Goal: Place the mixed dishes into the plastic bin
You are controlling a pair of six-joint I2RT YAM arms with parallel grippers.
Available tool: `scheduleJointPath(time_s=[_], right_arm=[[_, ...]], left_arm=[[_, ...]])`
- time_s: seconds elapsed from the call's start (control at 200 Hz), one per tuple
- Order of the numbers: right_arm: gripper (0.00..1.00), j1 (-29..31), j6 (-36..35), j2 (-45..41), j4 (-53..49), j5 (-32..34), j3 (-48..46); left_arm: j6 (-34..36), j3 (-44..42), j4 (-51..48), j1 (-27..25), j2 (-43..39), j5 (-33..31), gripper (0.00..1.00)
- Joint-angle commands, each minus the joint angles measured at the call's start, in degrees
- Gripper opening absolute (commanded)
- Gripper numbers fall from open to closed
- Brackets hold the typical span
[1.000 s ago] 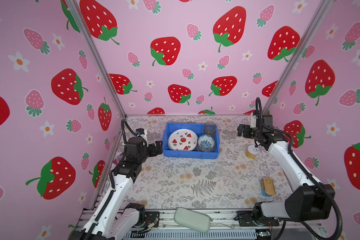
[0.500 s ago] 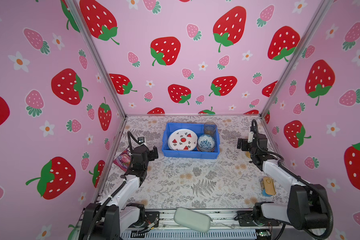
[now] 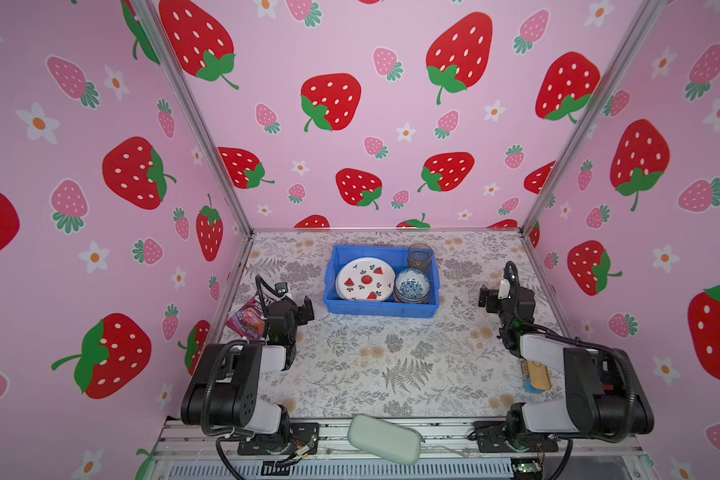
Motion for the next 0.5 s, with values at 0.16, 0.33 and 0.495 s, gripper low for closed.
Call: scheduleJointPath(time_s=[0.16,0.33,0.495], right_arm=[[0.99,-0.69,-1.55,7.81,26.21,-3.91,-7.7],[0.99,-0.57,-1.94,8.38,28.96,-4.6,-9.07],[0.99,-0.4,-2.29,8.35,28.25,-4.87,-8.8]], left_arm=[[2.1,4.45,-1.25,0.75,1.37,4.66,0.99],[1.93,7.79,-7.11,1.14,1.86,5.4,0.99],[2.0,7.78,-7.27,1.11,1.77,5.45,0.99]])
